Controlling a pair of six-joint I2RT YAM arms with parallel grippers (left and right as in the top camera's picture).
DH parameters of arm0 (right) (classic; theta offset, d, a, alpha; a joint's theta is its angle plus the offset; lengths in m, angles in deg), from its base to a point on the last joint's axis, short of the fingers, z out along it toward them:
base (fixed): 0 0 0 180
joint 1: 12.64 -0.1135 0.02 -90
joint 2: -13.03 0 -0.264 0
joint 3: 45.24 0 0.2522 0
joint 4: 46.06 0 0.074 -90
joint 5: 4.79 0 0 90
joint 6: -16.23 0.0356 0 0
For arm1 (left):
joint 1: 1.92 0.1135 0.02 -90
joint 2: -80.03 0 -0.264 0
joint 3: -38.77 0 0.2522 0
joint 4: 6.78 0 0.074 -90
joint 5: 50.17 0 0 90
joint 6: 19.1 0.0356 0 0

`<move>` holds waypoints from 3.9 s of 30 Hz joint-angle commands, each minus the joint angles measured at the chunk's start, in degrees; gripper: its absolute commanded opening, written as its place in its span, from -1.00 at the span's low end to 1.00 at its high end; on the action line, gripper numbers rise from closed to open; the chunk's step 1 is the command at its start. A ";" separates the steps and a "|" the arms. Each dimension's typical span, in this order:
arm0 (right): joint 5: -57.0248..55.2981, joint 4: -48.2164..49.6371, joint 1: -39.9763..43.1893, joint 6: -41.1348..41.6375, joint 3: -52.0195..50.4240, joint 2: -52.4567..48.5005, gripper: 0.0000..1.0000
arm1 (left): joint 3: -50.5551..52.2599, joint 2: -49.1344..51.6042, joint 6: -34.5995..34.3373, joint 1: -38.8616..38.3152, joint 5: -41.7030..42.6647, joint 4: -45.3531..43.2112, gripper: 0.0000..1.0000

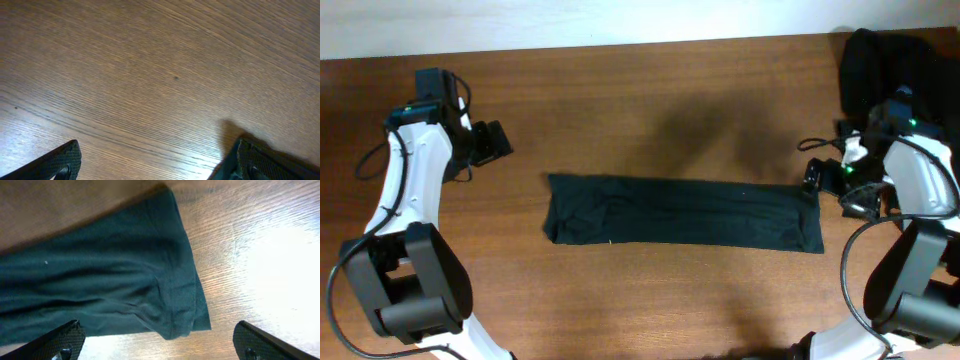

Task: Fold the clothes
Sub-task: 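Grasp the strip's right end with the right gripper, then fold the right end leftward over the strip with the right gripper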

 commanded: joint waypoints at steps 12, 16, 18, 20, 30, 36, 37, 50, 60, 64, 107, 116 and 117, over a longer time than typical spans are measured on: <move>-2.99 3.76 0.59 -5.44 -10.69 0.92 0.77 | -0.37 -0.66 0.07 0.31 0.26 -0.11 0.99; -1.22 8.17 0.39 -5.46 -13.99 0.92 0.77 | -0.37 -0.66 0.07 0.31 0.26 -0.11 0.99; 0.07 10.58 0.04 -5.49 -15.78 0.92 0.78 | -0.37 -0.66 0.07 0.31 0.26 -0.11 0.99; 1.27 13.31 -0.59 -5.75 -17.84 0.92 0.78 | -0.37 -0.66 0.07 0.31 0.26 -0.09 0.99; 4.68 20.06 -2.34 -7.21 -21.84 0.92 0.75 | -0.37 -0.66 0.07 0.31 0.26 -0.09 0.99; 5.51 20.13 -2.32 -7.19 -21.84 0.92 0.30 | -0.37 -0.66 0.07 0.31 0.26 -0.11 0.99; 5.97 20.31 -2.32 -7.15 -21.84 0.92 0.25 | -0.37 -0.66 0.07 0.31 0.26 -0.09 0.99; 7.61 21.86 -2.34 -7.13 -21.35 0.92 -0.56 | -0.37 -0.66 0.07 0.31 0.26 -0.09 0.99; 7.69 20.39 -2.34 -6.71 -18.16 0.94 -0.92 | -0.37 -0.66 0.07 0.31 0.26 -0.11 0.99; 8.92 18.16 -2.40 -6.71 -15.02 0.94 -0.92 | -0.37 -0.66 0.07 0.31 0.26 -0.09 0.99; -0.46 8.20 -18.97 -6.93 4.74 0.94 -0.92 | -0.37 -0.66 0.07 0.31 0.26 -0.11 0.99; -0.59 9.22 -31.54 -0.20 4.90 0.94 -0.92 | -0.37 -0.66 0.07 0.31 0.26 -0.11 0.99; -0.37 9.20 -32.48 0.50 4.98 0.94 -0.92 | -0.37 -0.66 0.07 0.31 0.28 -0.09 0.99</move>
